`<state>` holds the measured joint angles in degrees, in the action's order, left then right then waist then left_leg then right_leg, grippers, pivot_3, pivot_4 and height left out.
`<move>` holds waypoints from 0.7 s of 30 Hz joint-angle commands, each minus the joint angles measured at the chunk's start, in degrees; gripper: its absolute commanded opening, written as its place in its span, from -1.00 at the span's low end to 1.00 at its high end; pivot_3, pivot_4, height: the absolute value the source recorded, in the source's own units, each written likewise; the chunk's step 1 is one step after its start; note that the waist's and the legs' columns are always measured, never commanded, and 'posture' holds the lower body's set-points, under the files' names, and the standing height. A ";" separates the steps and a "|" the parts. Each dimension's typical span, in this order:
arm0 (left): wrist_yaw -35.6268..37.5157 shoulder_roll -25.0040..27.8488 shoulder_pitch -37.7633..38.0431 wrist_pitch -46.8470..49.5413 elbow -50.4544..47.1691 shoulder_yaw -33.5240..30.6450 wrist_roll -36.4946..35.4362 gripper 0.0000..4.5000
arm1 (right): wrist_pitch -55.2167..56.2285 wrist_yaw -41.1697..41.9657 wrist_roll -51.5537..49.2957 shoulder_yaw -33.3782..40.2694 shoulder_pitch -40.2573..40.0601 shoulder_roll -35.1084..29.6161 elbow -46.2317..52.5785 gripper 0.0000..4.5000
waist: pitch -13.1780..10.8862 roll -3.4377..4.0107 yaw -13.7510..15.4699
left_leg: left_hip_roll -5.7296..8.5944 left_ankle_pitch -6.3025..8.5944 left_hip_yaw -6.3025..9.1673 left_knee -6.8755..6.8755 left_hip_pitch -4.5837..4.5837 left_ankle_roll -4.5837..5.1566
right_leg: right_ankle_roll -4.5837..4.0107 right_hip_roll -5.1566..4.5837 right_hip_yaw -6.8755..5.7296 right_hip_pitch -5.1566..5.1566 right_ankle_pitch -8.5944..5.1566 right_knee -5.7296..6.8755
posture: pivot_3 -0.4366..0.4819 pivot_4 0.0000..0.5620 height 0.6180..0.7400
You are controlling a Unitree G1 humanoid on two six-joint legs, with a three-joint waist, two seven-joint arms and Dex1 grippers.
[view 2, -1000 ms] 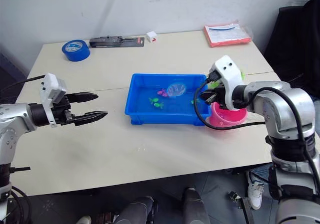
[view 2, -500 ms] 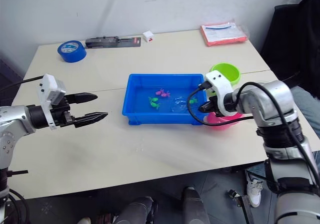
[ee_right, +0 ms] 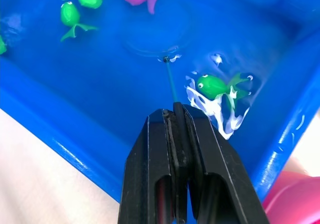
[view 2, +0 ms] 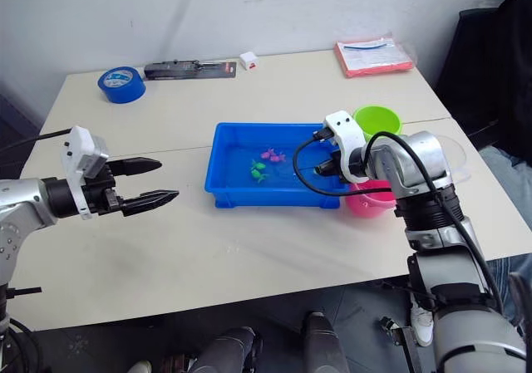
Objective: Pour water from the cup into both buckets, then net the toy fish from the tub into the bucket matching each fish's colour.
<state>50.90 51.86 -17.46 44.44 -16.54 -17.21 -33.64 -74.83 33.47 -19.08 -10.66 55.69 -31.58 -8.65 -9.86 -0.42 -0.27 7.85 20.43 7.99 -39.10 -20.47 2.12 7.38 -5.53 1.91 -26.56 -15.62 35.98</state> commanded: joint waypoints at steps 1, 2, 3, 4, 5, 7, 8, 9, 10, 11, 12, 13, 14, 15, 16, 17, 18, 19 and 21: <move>0.01 0.89 -0.51 -0.41 -1.28 -1.96 -1.20 1.00 | 0.23 -0.49 -0.09 2.35 1.02 0.19 1.24 -0.66 | 0.00 0.00 -0.12 | 0.00 0.00 0.00 0.00 0.00 0.00 | 0.00 0.00 0.00 0.00 0.00 0.00 | -0.05 -0.47 1.00; 0.00 0.86 -0.56 -0.47 -1.24 -1.83 -1.20 1.00 | 0.15 -0.70 -0.18 2.81 1.11 0.42 1.22 -0.66 | 0.00 0.01 -0.15 | 0.00 0.00 0.00 0.01 0.00 0.00 | 0.00 0.01 0.00 -0.01 0.00 0.00 | -0.05 -0.47 1.00; 0.00 0.82 -0.58 -0.50 -1.20 -1.74 -1.22 1.00 | 0.05 -0.89 -0.27 3.27 1.23 0.62 1.23 -0.66 | 0.00 0.01 -0.15 | 0.00 0.00 0.00 0.02 0.00 0.00 | 0.00 0.00 0.00 -0.01 0.00 -0.01 | -0.05 -0.47 1.00; 0.00 0.78 -0.61 -0.54 -1.15 -1.66 -1.21 1.00 | -0.17 -1.06 -0.44 3.80 1.37 0.85 1.28 -0.66 | 0.00 0.00 -0.15 | 0.00 0.00 0.00 0.02 0.00 0.00 | 0.00 0.01 0.00 -0.01 0.00 -0.01 | -0.05 -0.47 1.00; 0.04 0.75 -0.66 -0.61 -1.08 -1.55 -1.19 1.00 | -0.52 -1.16 -0.70 4.41 1.53 1.10 1.38 -0.66 | 0.00 0.01 -0.13 | 0.00 0.00 0.00 0.02 0.00 0.00 | 0.00 0.00 0.00 -0.01 0.00 -0.02 | -0.05 -0.47 1.00; 0.11 0.71 -0.78 -0.72 -0.97 -1.38 -1.17 1.00 | -1.22 -1.31 -1.16 5.45 1.73 1.54 1.72 -0.66 | 0.00 0.01 -0.12 | 0.00 0.00 0.00 0.02 0.00 0.00 | 0.00 0.00 0.00 -0.01 0.00 -0.02 | -0.05 -0.47 1.00; 0.17 0.68 -0.88 -0.78 -0.90 -1.29 -1.17 1.00 | -1.70 -1.44 -1.52 6.10 1.84 1.82 2.00 -0.66 | 0.00 0.01 -0.13 | 0.00 0.00 0.00 0.02 0.00 0.00 | 0.00 0.00 0.00 -0.01 0.00 -0.01 | -0.05 -0.47 1.00; 0.22 0.66 -0.94 -0.82 -0.84 -1.23 -1.17 1.00 | -2.24 -1.57 -1.85 6.75 1.94 2.13 2.23 -0.66 | 0.00 0.01 -0.14 | 0.00 0.00 0.00 0.02 0.00 0.00 | 0.00 0.01 0.00 -0.01 0.00 -0.01 | -0.05 -0.47 1.00; 0.25 0.65 -0.97 -0.85 -0.80 -1.19 -1.17 1.00 | -2.64 -1.68 -2.04 7.22 2.00 2.37 2.40 -0.66 | 0.00 0.01 -0.15 | 0.00 0.00 0.00 0.02 0.00 0.00 | 0.00 0.01 0.01 -0.01 0.00 -0.01 | -0.05 -0.47 1.00; 0.24 0.61 -1.02 -0.86 -0.77 -1.12 -1.14 1.00 | -2.81 -1.74 -2.10 7.46 2.02 2.49 2.40 -0.66 | 0.00 0.01 -0.15 | 0.00 0.00 0.00 0.02 0.00 0.00 | 0.00 0.01 0.00 -0.01 0.00 -0.01 | -0.05 -0.47 1.00; 0.27 0.57 -1.15 -0.94 -0.67 -0.98 -1.08 1.00 | -3.02 -1.89 -2.22 7.74 2.06 2.62 2.54 -0.66 | 0.00 0.01 -0.13 | 0.00 0.00 0.00 0.02 0.00 0.00 | 0.00 0.01 0.00 -0.01 0.00 -0.01 | -0.05 -0.47 1.00; 0.37 0.52 -1.32 -1.04 -0.59 -0.80 -1.06 1.00 | -3.29 -2.09 -2.34 8.12 2.01 2.67 2.94 -0.66 | 0.00 0.01 -0.11 | 0.00 0.00 0.00 0.02 0.00 0.00 | 0.00 0.00 0.00 -0.01 0.00 -0.01 | -0.05 -0.47 1.00; 0.45 0.48 -1.52 -1.15 -0.43 -0.60 -1.01 1.00 | -3.41 -2.25 -2.41 8.37 2.02 2.73 3.11 -0.66 | 0.00 0.01 -0.09 | 0.00 0.00 0.00 0.02 0.00 0.00 | 0.00 0.00 0.00 -0.01 0.00 -0.01 | -0.05 -0.47 1.00; 0.52 0.45 -1.73 -1.22 -0.29 -0.38 -0.96 1.00 | -3.88 -2.51 -2.69 9.12 2.02 2.91 3.35 -0.66 | 0.00 0.01 -0.08 | 0.00 0.00 0.00 0.02 0.00 0.00 | 0.00 0.00 0.00 -0.01 0.00 -0.01 | -0.05 -0.47 1.00; 0.58 0.42 -1.91 -1.31 -0.16 -0.18 -0.89 1.00 | -4.02 -2.76 -2.77 9.59 1.88 2.88 3.72 -0.66 | 0.00 0.01 -0.06 | 0.00 0.00 0.00 0.02 0.00 0.00 | 0.00 0.00 0.00 0.00 0.00 -0.01 | -0.05 -0.47 1.00; 0.58 0.38 -2.21 -1.38 0.10 0.08 -0.79 1.00 | -4.02 -2.91 -2.86 10.00 1.80 2.82 3.93 -0.66 | 0.00 0.01 -0.05 | 0.00 0.00 0.00 0.02 0.00 0.00 | 0.00 0.00 0.00 -0.01 0.00 -0.01 | -0.05 -0.47 1.00; 0.62 0.34 -2.40 -1.44 0.27 0.25 -0.74 1.00 | -4.12 -3.12 -2.95 10.45 1.69 2.86 4.18 -0.66 | 0.00 0.01 -0.04 | 0.00 0.00 0.00 0.02 0.00 0.00 | 0.00 0.00 0.00 -0.01 0.00 -0.01 | -0.05 -0.47 1.00; 0.79 0.32 -2.65 -1.56 0.52 0.49 -0.69 1.00 | -4.00 -3.31 -2.96 10.65 1.56 2.83 4.44 -0.66 | 0.00 0.01 -0.06 | 0.00 0.00 0.00 0.02 0.00 0.00 | 0.00 0.00 0.00 -0.01 0.00 -0.01 | -0.05 -0.47 1.00; 1.29 0.21 -3.25 -2.06 1.06 0.92 -0.68 1.00 | -4.34 -3.68 -3.30 11.29 1.16 2.73 5.55 -0.66 | 0.00 0.01 -0.15 | 0.00 0.00 0.00 0.02 0.00 0.00 | 0.00 0.01 0.00 0.00 0.00 -0.01 | -0.05 -0.47 1.00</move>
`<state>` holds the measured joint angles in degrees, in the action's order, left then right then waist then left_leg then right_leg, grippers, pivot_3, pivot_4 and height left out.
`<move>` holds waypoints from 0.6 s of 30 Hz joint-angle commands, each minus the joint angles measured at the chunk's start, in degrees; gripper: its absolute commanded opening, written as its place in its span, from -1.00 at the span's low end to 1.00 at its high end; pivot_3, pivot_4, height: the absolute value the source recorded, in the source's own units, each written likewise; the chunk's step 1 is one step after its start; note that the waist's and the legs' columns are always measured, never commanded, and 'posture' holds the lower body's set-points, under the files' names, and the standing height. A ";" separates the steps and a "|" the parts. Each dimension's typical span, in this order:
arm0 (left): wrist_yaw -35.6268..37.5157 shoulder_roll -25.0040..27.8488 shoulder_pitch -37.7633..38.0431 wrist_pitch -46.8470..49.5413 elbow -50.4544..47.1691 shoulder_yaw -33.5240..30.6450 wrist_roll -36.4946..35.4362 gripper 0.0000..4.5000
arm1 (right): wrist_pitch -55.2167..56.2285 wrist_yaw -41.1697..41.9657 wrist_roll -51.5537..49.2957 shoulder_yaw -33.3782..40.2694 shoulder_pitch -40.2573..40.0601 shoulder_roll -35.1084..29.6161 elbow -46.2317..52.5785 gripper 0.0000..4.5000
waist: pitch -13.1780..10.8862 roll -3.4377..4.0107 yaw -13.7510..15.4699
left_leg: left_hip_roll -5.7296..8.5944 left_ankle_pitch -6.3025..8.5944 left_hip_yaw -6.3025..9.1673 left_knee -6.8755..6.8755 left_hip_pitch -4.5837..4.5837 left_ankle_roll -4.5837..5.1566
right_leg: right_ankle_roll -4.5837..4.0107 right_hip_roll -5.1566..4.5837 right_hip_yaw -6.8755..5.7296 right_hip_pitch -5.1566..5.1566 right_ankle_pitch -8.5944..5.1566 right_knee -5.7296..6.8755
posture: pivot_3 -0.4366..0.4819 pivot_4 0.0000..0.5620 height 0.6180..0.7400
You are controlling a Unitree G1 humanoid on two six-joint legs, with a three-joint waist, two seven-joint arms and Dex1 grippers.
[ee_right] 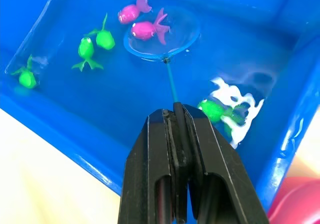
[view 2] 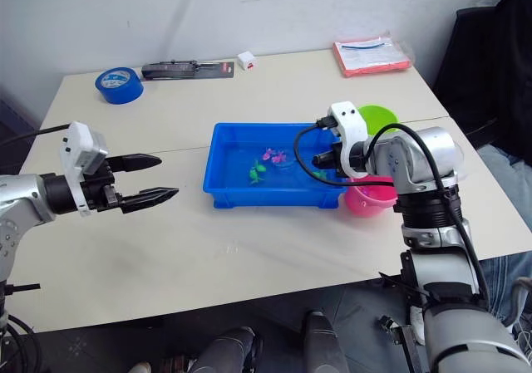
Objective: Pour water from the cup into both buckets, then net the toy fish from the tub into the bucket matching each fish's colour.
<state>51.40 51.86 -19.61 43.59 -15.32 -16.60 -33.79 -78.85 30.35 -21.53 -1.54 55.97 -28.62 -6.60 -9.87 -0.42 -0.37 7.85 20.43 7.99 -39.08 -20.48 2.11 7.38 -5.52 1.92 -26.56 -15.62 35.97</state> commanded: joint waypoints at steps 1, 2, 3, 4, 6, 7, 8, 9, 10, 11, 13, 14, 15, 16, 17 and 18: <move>0.98 0.13 -1.41 -1.48 0.13 0.50 -0.52 1.00 | -0.46 -0.67 -0.99 2.35 0.73 -0.34 3.95 -0.66 | 0.00 0.01 -0.06 | 0.00 0.00 0.00 0.00 0.00 0.00 | 0.00 0.00 0.00 0.00 0.00 0.00 | -0.05 -0.47 1.00; 1.53 0.07 -1.92 -2.06 0.65 0.80 -0.55 1.00 | -0.59 -0.51 -1.23 2.45 0.17 -0.99 5.25 -0.66 | 0.00 0.01 -0.04 | 0.00 0.00 0.00 0.01 0.00 0.00 | 0.00 0.00 0.00 -0.01 0.00 0.00 | -0.05 -0.47 1.00; 1.92 0.05 -2.27 -2.49 1.04 1.02 -0.57 1.00 | -0.66 -0.41 -1.39 2.50 -0.25 -1.46 6.17 -0.66 | 0.00 0.01 -0.01 | 0.00 0.00 0.00 0.01 0.00 0.00 | 0.00 -0.01 0.00 -0.01 0.00 0.00 | -0.05 -0.47 1.00; 2.50 0.02 -2.67 -2.98 1.53 1.29 -0.62 1.00 | -0.75 -0.37 -1.58 2.64 -0.73 -1.87 7.18 -0.66 | 0.00 0.01 0.01 | 0.00 0.00 0.00 0.01 0.00 0.00 | 0.00 -0.01 -0.01 -0.01 0.00 0.00 | -0.05 -0.47 1.00; 3.24 -0.08 -3.36 -3.55 2.31 1.63 -0.74 1.00 | -1.18 -0.45 -2.05 3.09 -1.47 -2.25 8.98 -0.66 | 0.00 0.00 0.09 | 0.00 0.00 0.00 0.00 0.00 0.00 | 0.00 -0.01 -0.01 0.00 0.00 -0.01 | -0.05 -0.47 1.00; 3.58 -0.29 -3.82 -3.82 2.72 1.83 -0.88 1.00 | -1.63 -0.39 -2.54 3.47 -2.10 -2.52 10.54 -0.66 | 0.00 0.00 0.09 | 0.00 0.00 0.00 0.00 0.00 0.00 | 0.00 -0.01 -0.01 0.00 0.00 -0.01 | -0.05 -0.47 1.00; 3.82 -0.44 -4.19 -4.05 3.12 2.02 -0.92 1.00 | -1.90 -0.38 -2.86 3.70 -2.47 -2.64 11.49 -0.66 | 0.00 0.00 0.10 | 0.00 0.00 0.00 0.00 0.00 0.00 | 0.00 -0.01 0.00 0.00 0.00 -0.01 | -0.05 -0.47 1.00; 4.13 -0.59 -4.52 -4.36 3.41 2.33 -0.87 1.00 | -1.92 -0.32 -3.13 3.85 -3.03 -2.94 12.59 -0.66 | 0.00 0.00 0.10 | 0.00 0.00 0.00 0.00 0.00 0.00 | 0.00 -0.01 0.00 0.00 0.00 -0.01 | -0.05 -0.47 1.00; 4.45 -0.78 -4.79 -4.72 3.62 2.63 -0.75 1.00 | -1.96 -0.24 -3.44 4.02 -3.58 -3.25 13.63 -0.66 | 0.00 0.01 0.09 | 0.00 0.00 0.00 0.00 0.00 0.00 | 0.00 -0.01 -0.01 0.00 0.00 -0.01 | -0.05 -0.47 1.00; 4.67 -1.03 -5.22 -4.88 3.78 2.99 -0.74 1.00 | -2.02 -0.05 -3.84 4.28 -4.34 -3.79 15.08 -0.66 | 0.00 0.00 0.09 | 0.00 0.00 0.00 0.00 0.00 0.00 | 0.00 -0.01 0.00 0.00 0.00 0.00 | -0.05 -0.47 1.00; 5.44 -1.55 -6.25 -5.36 4.16 3.77 -0.88 1.00 | -2.59 0.19 -4.94 5.97 -6.23 -4.96 18.74 -0.66 | 0.00 0.00 0.13 | 0.00 0.00 0.00 0.00 0.00 0.00 | 0.00 0.00 -0.01 0.00 0.00 0.01 | -0.05 -0.47 1.00; 5.84 -1.74 -6.70 -5.64 4.39 4.15 -0.86 1.00 | -2.97 0.32 -5.58 7.14 -7.12 -5.50 20.44 -0.66 | 0.00 0.00 0.15 | 0.00 0.00 0.01 0.00 -0.01 0.00 | 0.00 -0.01 -0.02 0.00 0.00 0.00 | -0.05 -0.47 1.00; 6.17 -1.94 -7.08 -5.83 4.58 4.45 -0.89 1.00 | -3.01 0.51 -6.30 8.59 -8.05 -5.98 22.07 -0.66 | 0.00 0.00 0.16 | 0.00 0.00 0.01 0.00 -0.01 0.01 | 0.00 -0.01 -0.01 0.00 0.00 -0.01 | -0.05 -0.47 1.00; 6.52 -2.19 -7.57 -6.09 4.94 4.81 -0.86 1.00 | -3.19 0.86 -7.17 10.18 -9.02 -6.71 23.71 -0.66 | 0.00 0.00 0.19 | 0.00 0.01 0.00 -0.01 -0.03 0.03 | 0.00 -0.01 -0.02 -0.01 0.00 -0.01 | -0.05 -0.47 1.00; 6.90 -2.45 -8.04 -6.46 5.41 5.26 -0.66 1.00 | -3.42 1.28 -8.02 11.68 -10.00 -7.45 25.20 -0.66 | 0.00 0.00 0.27 | 0.01 0.02 0.00 -0.02 -0.03 0.03 | 0.00 -0.02 -0.02 0.00 0.00 -0.02 | -0.05 -0.47 1.00; 7.27 -2.79 -8.53 -6.86 5.83 5.87 -0.43 1.00 | -3.27 2.03 -9.06 13.60 -11.43 -8.49 27.18 -0.66 | 0.00 0.00 0.32 | 0.02 0.02 0.00 -0.03 -0.03 0.04 | 0.00 -0.03 -0.02 0.01 0.00 -0.01 | -0.05 -0.47 1.00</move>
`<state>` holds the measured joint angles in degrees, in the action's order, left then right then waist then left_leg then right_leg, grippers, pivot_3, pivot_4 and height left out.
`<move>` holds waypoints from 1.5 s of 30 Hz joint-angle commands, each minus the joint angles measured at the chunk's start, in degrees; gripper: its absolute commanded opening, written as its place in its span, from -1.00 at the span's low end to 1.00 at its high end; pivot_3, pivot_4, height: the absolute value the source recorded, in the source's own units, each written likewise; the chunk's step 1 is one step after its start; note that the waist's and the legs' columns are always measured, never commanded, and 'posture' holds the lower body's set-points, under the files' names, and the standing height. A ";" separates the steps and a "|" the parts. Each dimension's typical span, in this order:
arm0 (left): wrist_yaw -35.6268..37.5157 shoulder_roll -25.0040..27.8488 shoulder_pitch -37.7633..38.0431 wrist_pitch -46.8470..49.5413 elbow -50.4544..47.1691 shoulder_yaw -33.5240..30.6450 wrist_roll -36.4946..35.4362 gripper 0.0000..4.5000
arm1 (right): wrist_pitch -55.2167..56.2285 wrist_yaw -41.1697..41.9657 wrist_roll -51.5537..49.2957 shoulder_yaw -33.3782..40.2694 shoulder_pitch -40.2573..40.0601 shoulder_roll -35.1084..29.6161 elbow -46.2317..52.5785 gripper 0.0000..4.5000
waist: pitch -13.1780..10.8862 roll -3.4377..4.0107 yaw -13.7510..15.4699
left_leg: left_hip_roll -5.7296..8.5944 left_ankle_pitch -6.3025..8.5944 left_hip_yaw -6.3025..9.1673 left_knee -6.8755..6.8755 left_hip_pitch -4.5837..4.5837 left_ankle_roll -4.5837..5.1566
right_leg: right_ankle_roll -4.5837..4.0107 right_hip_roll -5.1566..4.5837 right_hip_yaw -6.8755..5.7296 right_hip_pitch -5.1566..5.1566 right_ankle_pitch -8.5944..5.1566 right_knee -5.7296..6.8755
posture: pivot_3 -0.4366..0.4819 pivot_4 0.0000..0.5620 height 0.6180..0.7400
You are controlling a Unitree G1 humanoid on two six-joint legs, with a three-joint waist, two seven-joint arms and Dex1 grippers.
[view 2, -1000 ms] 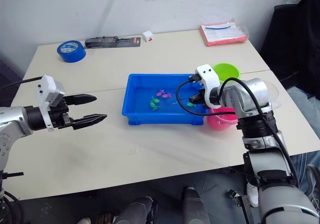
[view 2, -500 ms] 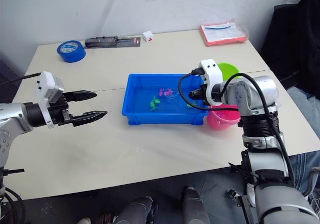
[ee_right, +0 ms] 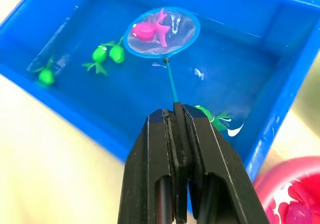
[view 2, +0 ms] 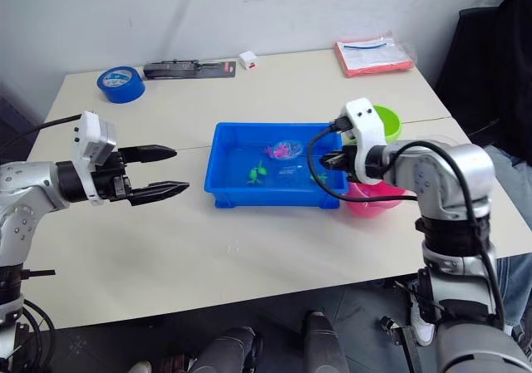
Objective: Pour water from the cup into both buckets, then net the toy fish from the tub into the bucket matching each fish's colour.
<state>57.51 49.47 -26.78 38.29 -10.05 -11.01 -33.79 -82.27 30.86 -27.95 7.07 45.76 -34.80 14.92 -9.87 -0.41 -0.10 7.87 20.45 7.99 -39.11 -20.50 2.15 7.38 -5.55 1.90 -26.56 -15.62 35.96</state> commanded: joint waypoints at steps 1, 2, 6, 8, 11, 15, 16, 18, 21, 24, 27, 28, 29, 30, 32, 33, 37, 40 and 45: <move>1.51 -0.60 -1.74 -1.97 1.08 0.73 -0.18 1.00 | 0.28 1.86 -3.36 6.11 -2.12 -2.90 6.89 -0.66 | 0.00 0.00 0.07 | 0.00 0.00 0.00 0.00 0.00 0.00 | 0.00 0.00 0.00 0.00 0.00 0.00 | -0.05 -0.47 1.00; 1.84 -0.85 -2.15 -2.40 1.61 1.33 0.15 1.00 | 0.52 2.30 -4.07 7.34 -3.11 -3.63 8.11 -0.66 | 0.00 0.00 0.06 | 0.00 0.00 0.01 0.00 0.00 0.00 | 0.00 0.00 -0.01 0.00 0.00 0.00 | -0.05 -0.47 1.00; 3.24 -2.48 -4.10 -3.99 3.56 2.95 0.41 1.00 | 0.45 3.85 -7.39 13.01 -6.22 -6.48 11.85 -0.66 | 0.00 0.00 0.17 | -0.01 0.00 -0.01 -0.01 0.00 0.00 | 0.00 0.00 0.00 0.00 0.00 0.02 | -0.05 -0.47 1.00; 4.07 -2.75 -4.98 -4.23 4.58 4.04 0.68 1.00 | 0.20 3.96 -8.42 16.42 -8.01 -8.18 13.39 -0.66 | 0.00 -0.01 0.15 | -0.01 0.00 -0.02 -0.01 0.00 0.01 | 0.00 0.00 0.00 0.01 0.00 0.02 | -0.05 -0.47 1.00; 4.64 -3.31 -5.79 -5.00 5.53 4.92 1.11 1.00 | 2.79 4.59 -9.24 23.05 -13.28 -11.09 17.66 -0.66 | 0.00 -0.01 0.28 | -0.01 0.01 -0.01 0.02 0.00 0.02 | 0.00 0.00 -0.01 0.00 0.00 -0.01 | -0.05 -0.47 1.00; 5.55 -3.32 -6.60 -6.11 7.47 5.36 1.71 1.00 | 7.27 3.08 -7.58 23.84 -20.12 -12.83 21.10 -0.66 | 0.00 -0.01 0.11 | -0.01 0.02 -0.06 0.00 0.01 0.03 | 0.01 0.00 0.03 0.01 0.00 0.01 | -0.05 -0.47 1.00; 5.92 -3.47 -6.99 -6.54 8.12 5.69 2.01 1.00 | 10.01 3.21 -6.24 24.20 -23.43 -13.33 22.37 -0.66 | 0.00 -0.01 0.07 | -0.01 0.02 -0.08 -0.01 0.04 0.03 | 0.01 0.00 0.06 0.01 0.00 0.02 | -0.05 -0.47 1.00; 6.47 -3.77 -7.64 -7.12 9.04 6.26 2.41 1.00 | 14.73 3.00 -3.92 25.20 -28.32 -13.66 23.60 -0.66 | 0.00 -0.01 0.41 | -0.02 0.02 -0.09 -0.01 0.06 0.03 | 0.00 0.01 0.07 0.01 0.00 0.01 | -0.05 -0.47 1.00; 6.91 -4.25 -8.43 -7.79 10.16 6.77 3.00 1.00 | 20.68 3.14 -1.30 27.96 -34.63 -13.50 23.81 -0.66 | 0.00 -0.01 0.99 | -0.01 0.02 -0.11 -0.03 0.06 0.03 | 0.01 0.01 0.09 0.03 0.00 0.02 | -0.05 -0.47 1.00; 7.33 -4.57 -8.85 -8.48 11.10 7.09 3.39 1.00 | 26.21 5.03 0.80 30.29 -41.64 -13.80 24.03 -0.66 | 0.01 -0.02 1.50 | 0.02 0.01 -0.12 -0.07 0.06 0.04 | 0.02 0.01 0.10 0.04 0.01 0.01 | -0.05 -0.47 1.00; 7.62 -4.84 -9.03 -8.90 11.58 7.23 3.65 1.00 | 30.46 5.49 1.99 32.79 -46.05 -13.19 23.37 -0.66 | 0.01 -0.02 1.58 | 0.02 0.01 -0.14 -0.08 0.07 0.04 | 0.02 0.00 0.11 0.05 0.01 0.00 | -0.05 -0.47 1.00; 7.70 -4.90 -9.07 -8.97 11.66 7.21 3.73 1.00 | 31.35 5.52 1.97 33.21 -46.69 -13.08 23.18 -0.66 | 0.01 -0.02 1.58 | 0.02 0.01 -0.14 -0.09 0.08 0.04 | 0.02 0.00 0.11 0.06 0.01 0.00 | -0.05 -0.47 1.00; 7.77 -4.95 -9.15 -9.03 11.77 7.23 3.78 1.00 | 32.08 5.56 1.89 34.04 -47.41 -12.83 23.10 -0.66 | 0.01 -0.02 1.58 | 0.02 0.01 -0.14 -0.09 0.11 0.04 | 0.02 0.00 0.12 0.08 0.01 0.00 | -0.05 -0.47 1.00; 7.87 -5.05 -9.32 -9.25 12.08 7.33 3.91 1.00 | 33.31 6.01 2.07 34.88 -48.67 -12.64 23.25 -0.66 | 0.01 -0.02 1.58 | 0.02 0.01 -0.16 -0.09 0.13 0.04 | 0.02 0.01 0.14 0.08 0.01 -0.01 | -0.05 -0.47 1.00; 8.13 -5.25 -9.69 -9.55 12.61 7.46 4.15 1.00 | 35.03 6.69 2.14 36.36 -50.96 -12.32 23.78 -0.66 | 0.01 -0.02 1.56 | -0.01 0.01 -0.16 -0.08 0.15 0.03 | 0.02 0.03 0.14 0.09 0.01 -0.01 | -0.05 -0.47 1.00; 8.31 -5.36 -9.82 -9.66 12.79 7.48 4.27 1.00 | 36.12 7.00 2.48 36.79 -52.03 -12.34 23.95 -0.66 | 0.01 -0.02 1.52 | -0.01 0.01 -0.16 -0.08 0.15 0.03 | 0.02 0.03 0.14 0.09 0.01 0.00 | -0.05 -0.47 1.00; 8.91 -5.82 -10.47 -10.25 13.70 7.74 4.88 1.00 | 43.93 8.27 7.59 37.10 -57.37 -13.13 23.57 -0.66 | 0.01 -0.02 1.55 | 0.00 0.01 -0.18 -0.07 0.15 0.04 | 0.02 0.03 0.16 0.10 0.01 0.00 | -0.05 -0.47 1.00; 9.35 -6.22 -10.95 -10.79 14.53 8.00 5.31 1.00 | 53.64 8.93 13.49 36.48 -61.36 -12.98 22.24 -0.66 | 0.01 -0.02 1.58 | 0.00 0.01 -0.19 -0.08 0.16 0.04 | 0.02 0.04 0.16 0.11 0.01 -0.01 | -0.05 -0.47 1.00; 10.04 -6.81 -11.57 -11.49 15.54 8.66 5.66 1.00 | 72.62 7.80 25.14 35.19 -66.03 -13.00 17.92 -0.66 | 0.01 -0.02 1.54 | 0.02 0.01 -0.22 -0.08 0.20 0.04 | 0.02 0.05 0.18 0.12 0.01 0.00 | -0.05 -0.47 1.00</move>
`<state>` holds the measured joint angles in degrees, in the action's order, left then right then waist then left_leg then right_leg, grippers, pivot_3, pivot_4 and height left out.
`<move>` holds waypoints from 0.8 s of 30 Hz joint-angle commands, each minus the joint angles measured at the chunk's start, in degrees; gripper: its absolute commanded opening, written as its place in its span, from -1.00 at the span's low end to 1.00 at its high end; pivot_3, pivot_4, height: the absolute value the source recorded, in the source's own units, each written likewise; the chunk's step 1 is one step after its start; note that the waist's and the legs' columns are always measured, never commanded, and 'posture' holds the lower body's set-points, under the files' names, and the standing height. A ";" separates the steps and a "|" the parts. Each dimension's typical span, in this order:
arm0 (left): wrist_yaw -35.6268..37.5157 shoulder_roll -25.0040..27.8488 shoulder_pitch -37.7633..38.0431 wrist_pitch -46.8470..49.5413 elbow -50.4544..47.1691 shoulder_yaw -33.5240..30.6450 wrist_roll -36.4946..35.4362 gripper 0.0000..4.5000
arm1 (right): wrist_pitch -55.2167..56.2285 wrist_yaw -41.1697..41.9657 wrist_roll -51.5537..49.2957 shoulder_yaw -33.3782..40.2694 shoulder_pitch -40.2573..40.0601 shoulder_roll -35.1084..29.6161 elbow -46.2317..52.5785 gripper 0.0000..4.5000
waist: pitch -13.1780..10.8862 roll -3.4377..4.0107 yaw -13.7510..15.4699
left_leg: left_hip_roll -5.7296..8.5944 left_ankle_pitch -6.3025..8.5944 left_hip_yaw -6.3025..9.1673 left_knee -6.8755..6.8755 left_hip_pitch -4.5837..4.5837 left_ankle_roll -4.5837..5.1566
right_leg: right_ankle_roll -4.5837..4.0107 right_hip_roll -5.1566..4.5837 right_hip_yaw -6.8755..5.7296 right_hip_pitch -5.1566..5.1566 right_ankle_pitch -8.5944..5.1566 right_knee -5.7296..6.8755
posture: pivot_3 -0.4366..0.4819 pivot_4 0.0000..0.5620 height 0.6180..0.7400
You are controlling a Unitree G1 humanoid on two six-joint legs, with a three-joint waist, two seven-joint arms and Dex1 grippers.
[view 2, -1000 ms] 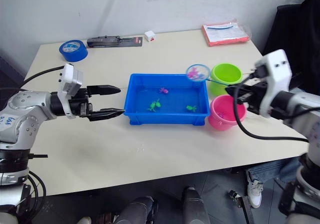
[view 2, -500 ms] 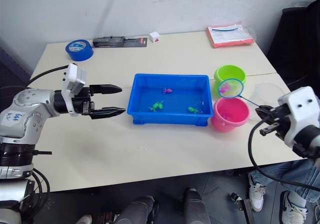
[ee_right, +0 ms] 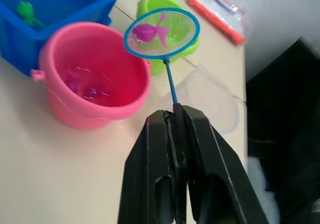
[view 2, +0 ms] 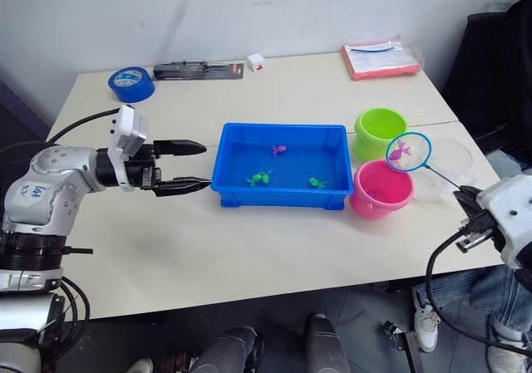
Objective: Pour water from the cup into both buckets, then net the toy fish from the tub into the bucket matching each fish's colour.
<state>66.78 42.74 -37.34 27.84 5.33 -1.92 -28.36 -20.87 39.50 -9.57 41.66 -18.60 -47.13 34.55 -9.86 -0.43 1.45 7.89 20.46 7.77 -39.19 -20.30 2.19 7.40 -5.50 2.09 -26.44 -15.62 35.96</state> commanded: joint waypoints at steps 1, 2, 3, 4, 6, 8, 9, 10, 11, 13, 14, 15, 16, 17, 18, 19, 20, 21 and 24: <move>0.86 -0.18 -1.06 -1.11 0.28 -0.35 0.29 1.00 | 14.36 -1.16 8.70 0.33 -2.31 -0.65 -2.48 -0.66 | 0.00 0.00 -0.01 | 0.00 0.00 0.00 0.00 0.00 0.00 | 0.00 0.00 0.00 0.00 0.00 0.00 | -0.05 -0.47 1.00; 1.01 -0.34 -1.16 -1.27 0.45 -0.22 0.39 1.00 | 19.07 -1.77 11.55 -0.22 -3.13 -0.84 -3.62 -0.66 | 0.00 0.00 -0.01 | 0.00 0.00 -0.01 0.00 0.01 0.00 | 0.00 0.00 0.01 0.00 0.00 0.00 | -0.05 -0.47 1.00; 1.13 -0.46 -1.22 -1.39 0.57 -0.15 0.48 1.00 | 22.54 -2.19 13.48 -0.58 -3.61 -0.89 -4.58 -0.66 | 0.00 0.00 -0.01 | 0.00 0.00 -0.01 0.00 0.01 0.00 | 0.00 0.02 0.00 0.00 0.00 0.00 | -0.05 -0.47 1.00; 1.16 -0.65 -1.33 -1.46 0.68 -0.10 0.57 1.00 | 26.29 -2.85 15.85 -0.93 -4.07 -1.20 -5.85 -0.66 | 0.00 0.00 -0.02 | 0.00 0.00 -0.02 0.00 0.01 0.00 | 0.00 0.02 0.01 0.00 0.00 0.00 | -0.05 -0.47 1.00; 1.27 -0.99 -1.56 -1.65 0.98 -0.01 0.78 1.00 | 33.04 -4.22 20.41 -1.70 -4.84 -1.92 -8.23 -0.66 | 0.00 0.00 -0.02 | 0.00 0.00 -0.05 0.00 0.04 0.00 | 0.00 0.03 0.03 0.01 0.00 0.00 | -0.05 -0.47 1.00; 1.35 -1.47 -1.89 -2.05 1.37 0.15 1.03 1.00 | 39.06 -7.15 26.37 -2.79 -4.68 -3.07 -10.81 -0.66 | 0.00 0.00 -0.05 | 0.01 0.00 -0.05 0.00 0.05 0.00 | 0.00 0.06 0.05 0.01 0.00 0.01 | -0.05 -0.47 1.00; 1.39 -1.63 -1.99 -2.13 1.48 0.14 1.04 1.00 | 41.24 -8.41 28.74 -3.21 -4.29 -3.83 -12.07 -0.66 | 0.00 0.00 -0.06 | 0.01 0.00 -0.06 0.00 0.06 0.00 | 0.00 0.08 0.06 0.00 0.00 0.00 | -0.05 -0.47 1.00; 1.42 -1.73 -2.04 -2.17 1.54 0.10 1.06 1.00 | 42.57 -9.22 30.09 -3.42 -3.90 -4.24 -12.98 -0.66 | 0.00 0.00 -0.07 | 0.00 0.00 -0.06 0.00 0.06 -0.01 | 0.00 0.09 0.06 0.00 0.00 0.01 | -0.05 -0.47 1.00; 1.48 -1.74 -1.97 -2.09 1.43 0.02 1.06 1.00 | 44.67 -10.28 31.76 -3.52 -3.88 -4.64 -13.91 -0.66 | 0.00 0.00 -0.09 | 0.01 0.00 -0.07 0.01 0.06 -0.01 | 0.00 0.09 0.08 -0.01 0.00 0.01 | -0.05 -0.47 1.00; 1.49 -1.72 -1.64 -1.88 1.01 -0.14 1.04 1.00 | 48.03 -11.94 33.63 -3.51 -3.97 -4.92 -15.36 -0.66 | 0.00 0.00 -0.08 | 0.00 0.00 -0.08 0.02 0.06 -0.01 | 0.00 0.09 0.09 -0.02 0.00 0.01 | -0.05 -0.47 1.00; 1.49 -1.70 -1.49 -1.82 0.88 -0.20 1.04 1.00 | 49.35 -12.63 34.22 -3.50 -3.93 -4.97 -15.97 -0.66 | 0.00 0.00 -0.09 | 0.00 0.00 -0.07 0.02 0.06 -0.01 | 0.00 0.09 0.08 -0.01 0.00 0.00 | -0.05 -0.47 1.00; 1.49 -1.66 -1.35 -1.76 0.73 -0.26 1.01 1.00 | 51.05 -13.92 35.33 -3.44 -3.75 -5.03 -16.78 -0.66 | 0.00 0.00 -0.09 | 0.00 0.00 -0.08 0.02 0.06 -0.01 | 0.00 0.09 0.09 -0.01 0.00 0.00 | -0.05 -0.47 1.00; 1.47 -1.63 -1.27 -1.72 0.65 -0.31 1.00 1.00 | 52.73 -15.22 36.90 -3.33 -3.42 -5.51 -17.75 -0.66 | 0.00 0.00 -0.09 | 0.00 0.00 -0.09 0.02 0.06 -0.01 | 0.00 0.09 0.10 -0.01 0.00 0.00 | -0.05 -0.47 1.00; 1.47 -1.61 -1.23 -1.72 0.60 -0.34 1.00 1.00 | 54.02 -16.62 38.64 -3.07 -2.97 -5.97 -18.65 -0.66 | 0.00 0.00 -0.09 | 0.00 0.00 -0.10 0.01 0.06 -0.01 | 0.00 0.09 0.10 0.00 0.00 0.00 | -0.05 -0.47 1.00; 1.42 -1.63 -1.21 -1.70 0.55 -0.38 0.99 1.00 | 54.98 -18.89 41.15 -2.54 -2.15 -6.43 -19.64 -0.66 | 0.00 0.00 -0.09 | 0.02 0.00 -0.11 0.01 0.07 -0.01 | 0.00 0.11 0.12 -0.01 0.00 0.01 | -0.05 -0.47 1.00; 1.37 -1.65 -1.19 -1.68 0.53 -0.43 0.97 1.00 | 55.62 -20.16 42.51 -2.25 -1.55 -6.87 -20.62 -0.66 | 0.00 0.00 -0.09 | 0.02 0.00 -0.13 0.01 0.08 -0.01 | 0.00 0.12 0.13 0.00 0.00 0.01 | -0.05 -0.47 1.00; 1.35 -1.66 -1.17 -1.69 0.50 -0.45 0.98 1.00 | 57.03 -21.94 44.06 -1.89 -1.23 -7.21 -21.42 -0.66 | 0.00 0.00 -0.10 | 0.02 0.00 -0.13 0.01 0.08 -0.01 | 0.00 0.15 0.14 -0.01 0.00 0.02 | -0.05 -0.47 1.00; 1.33 -1.67 -1.15 -1.70 0.49 -0.47 0.98 1.00 | 58.11 -23.23 45.07 -1.72 -1.08 -7.46 -22.01 -0.66 | 0.00 0.00 -0.11 | 0.02 0.00 -0.13 0.01 0.09 -0.01 | 0.00 0.18 0.15 -0.01 0.00 0.02 | -0.05 -0.47 1.00; 1.27 -1.65 -1.00 -1.73 0.36 -0.59 0.93 1.00 | 59.98 -28.78 50.53 -0.11 -1.21 -7.07 -22.50 -0.66 | 0.00 0.00 -0.13 | -0.01 0.00 -0.13 0.06 0.08 -0.02 | -0.01 0.17 0.15 -0.04 0.00 0.00 | -0.05 -0.47 1.00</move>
<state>68.05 40.63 -37.98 26.60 7.42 -1.17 -27.02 37.75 14.73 37.78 38.63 -19.61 -53.91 11.64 -9.86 -0.44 1.32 7.89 20.46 7.63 -39.13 -20.21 2.17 7.40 -5.33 2.24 -26.48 -15.62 35.96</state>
